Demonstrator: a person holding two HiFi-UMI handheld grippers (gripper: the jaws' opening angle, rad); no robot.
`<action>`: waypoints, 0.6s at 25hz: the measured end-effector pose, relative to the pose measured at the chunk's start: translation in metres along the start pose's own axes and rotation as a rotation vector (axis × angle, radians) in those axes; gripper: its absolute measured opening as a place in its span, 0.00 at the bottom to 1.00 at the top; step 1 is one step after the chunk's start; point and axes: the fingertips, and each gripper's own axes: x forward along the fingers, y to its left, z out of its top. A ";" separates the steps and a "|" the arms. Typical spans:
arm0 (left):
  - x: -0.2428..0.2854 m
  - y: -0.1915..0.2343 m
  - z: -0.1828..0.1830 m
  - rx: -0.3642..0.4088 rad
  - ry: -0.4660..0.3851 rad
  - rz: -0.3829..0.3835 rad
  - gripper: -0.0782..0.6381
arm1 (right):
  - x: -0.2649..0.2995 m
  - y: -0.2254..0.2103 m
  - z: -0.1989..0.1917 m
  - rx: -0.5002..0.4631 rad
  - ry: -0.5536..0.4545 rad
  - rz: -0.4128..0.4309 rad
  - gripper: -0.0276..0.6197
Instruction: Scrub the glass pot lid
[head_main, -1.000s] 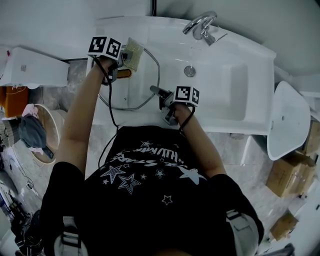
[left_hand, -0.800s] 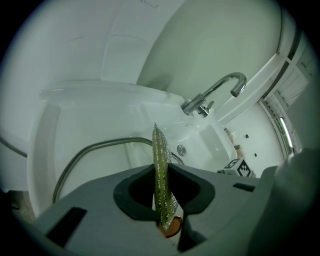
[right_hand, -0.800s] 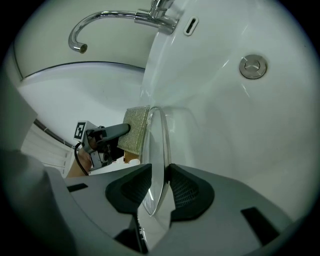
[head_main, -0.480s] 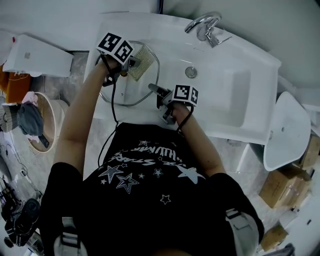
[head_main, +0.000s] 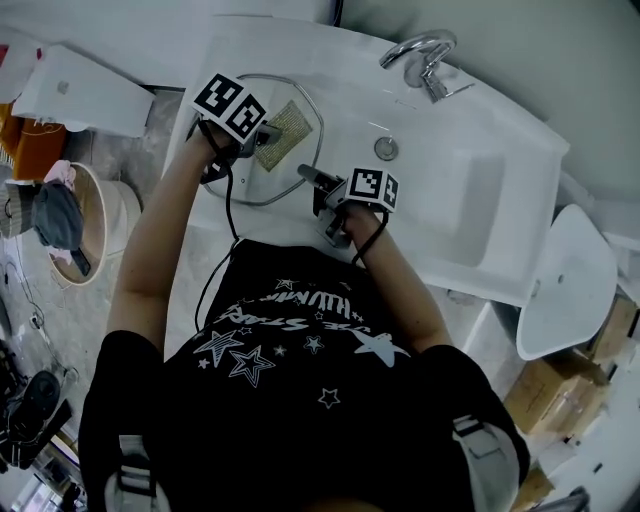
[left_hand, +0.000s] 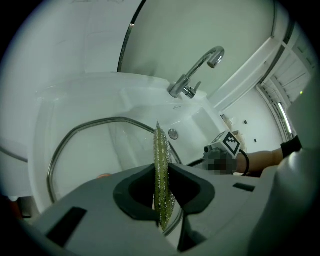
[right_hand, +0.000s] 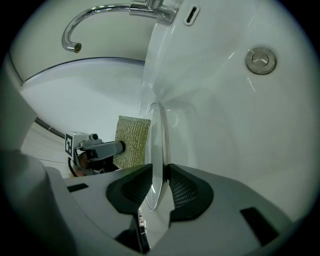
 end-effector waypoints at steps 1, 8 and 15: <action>-0.001 -0.002 -0.003 0.011 0.006 0.005 0.21 | 0.000 0.000 0.000 0.000 0.003 0.002 0.20; -0.007 -0.006 -0.024 0.012 0.012 0.009 0.21 | 0.002 0.001 -0.002 -0.006 0.025 -0.001 0.20; -0.009 -0.008 -0.049 -0.046 -0.026 -0.024 0.21 | 0.001 0.001 -0.003 -0.006 0.025 -0.009 0.20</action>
